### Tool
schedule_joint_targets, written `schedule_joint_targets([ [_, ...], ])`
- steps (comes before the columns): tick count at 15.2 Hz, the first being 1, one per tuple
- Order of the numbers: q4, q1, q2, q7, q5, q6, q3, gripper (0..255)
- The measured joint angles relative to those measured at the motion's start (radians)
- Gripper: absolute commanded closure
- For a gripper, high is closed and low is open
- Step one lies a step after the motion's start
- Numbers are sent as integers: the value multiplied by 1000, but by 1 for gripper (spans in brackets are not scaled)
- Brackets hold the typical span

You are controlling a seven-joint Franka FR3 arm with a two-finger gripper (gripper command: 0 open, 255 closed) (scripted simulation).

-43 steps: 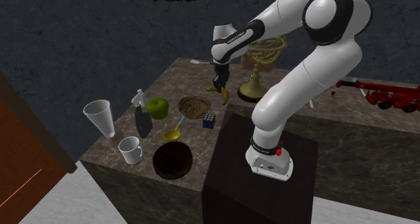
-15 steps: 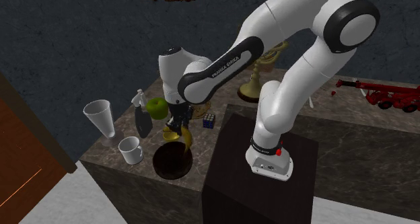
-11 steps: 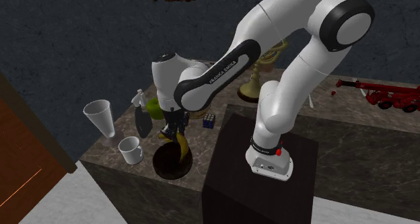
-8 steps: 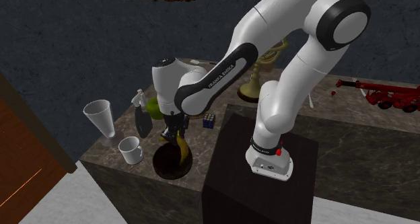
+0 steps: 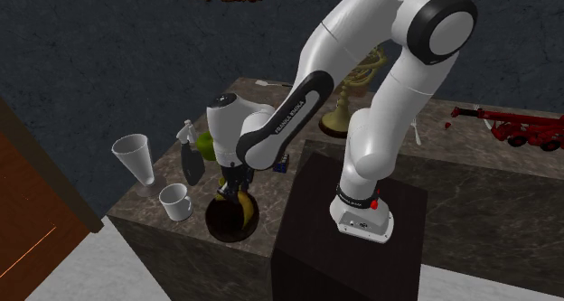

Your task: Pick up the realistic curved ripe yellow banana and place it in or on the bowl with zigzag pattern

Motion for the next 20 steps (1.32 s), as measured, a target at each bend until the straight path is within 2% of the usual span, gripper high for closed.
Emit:
schedule_joint_targets([
  [3, -11, -4, 34, 2, -5, 45, 4, 255],
  [9, -15, -4, 42, 4, -6, 57, 6, 255],
  [10, -15, -4, 42, 4, -6, 57, 6, 0],
  [16, -15, -4, 42, 4, -6, 57, 6, 0],
  [20, 24, 0, -48, -7, 2, -69, -10, 0],
])
